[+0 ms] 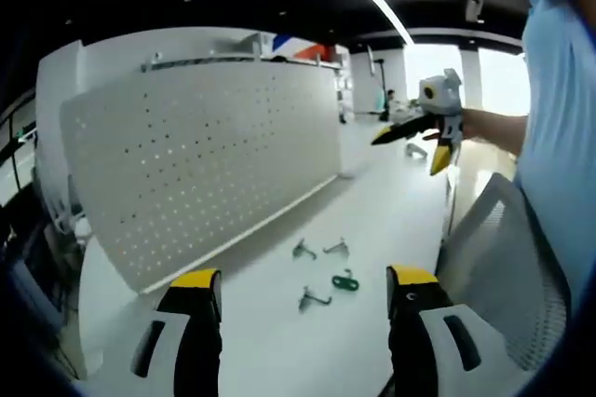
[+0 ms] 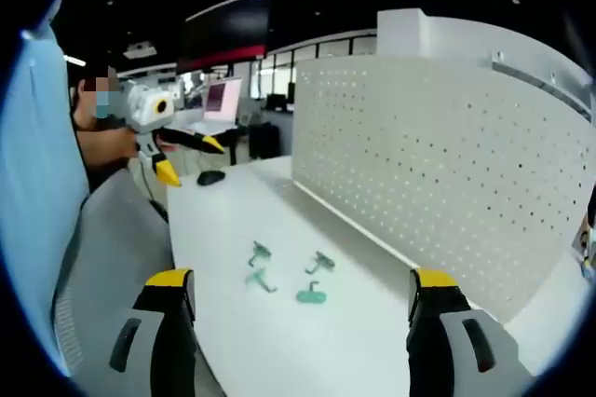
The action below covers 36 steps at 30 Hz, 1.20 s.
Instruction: Insert the hook assembly into the mounting plate slot until the hook locks in place.
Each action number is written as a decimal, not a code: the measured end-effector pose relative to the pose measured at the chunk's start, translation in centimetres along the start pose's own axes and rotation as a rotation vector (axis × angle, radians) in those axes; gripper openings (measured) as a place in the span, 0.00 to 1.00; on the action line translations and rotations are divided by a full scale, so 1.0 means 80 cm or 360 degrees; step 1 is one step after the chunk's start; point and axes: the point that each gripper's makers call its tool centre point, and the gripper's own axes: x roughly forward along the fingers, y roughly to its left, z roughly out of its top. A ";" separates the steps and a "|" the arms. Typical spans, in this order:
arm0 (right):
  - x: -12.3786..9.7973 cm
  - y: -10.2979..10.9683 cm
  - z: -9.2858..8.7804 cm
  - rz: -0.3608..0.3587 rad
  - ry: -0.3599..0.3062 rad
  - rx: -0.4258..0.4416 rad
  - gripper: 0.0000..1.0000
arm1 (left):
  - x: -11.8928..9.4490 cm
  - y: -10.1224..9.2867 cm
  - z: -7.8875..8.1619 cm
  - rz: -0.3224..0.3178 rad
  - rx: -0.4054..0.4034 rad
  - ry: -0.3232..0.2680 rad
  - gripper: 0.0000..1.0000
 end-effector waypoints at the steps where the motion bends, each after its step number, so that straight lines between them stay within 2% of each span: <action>1: 0.000 0.001 0.001 0.0001 -0.0005 0.0002 0.96 | 0.001 0.000 0.000 -0.0002 0.0004 0.0005 0.74; 7: -0.001 0.000 0.000 -0.0002 -0.0008 0.0008 0.96 | 0.002 0.001 0.006 -0.0009 0.0022 0.0002 0.74; 21: -0.003 -0.007 0.005 -0.0012 -0.0018 -0.0008 0.96 | 0.008 -0.005 0.004 -0.0023 0.0051 0.0019 0.72; 31: 0.000 -0.003 0.005 -0.0001 0.0007 -0.0019 0.96 | 0.012 -0.008 -0.007 -0.0038 0.0050 0.0056 0.70; 36: 0.000 -0.005 0.005 0.0001 0.0016 -0.0025 0.96 | 0.013 -0.005 -0.004 -0.0036 0.0051 0.0040 0.70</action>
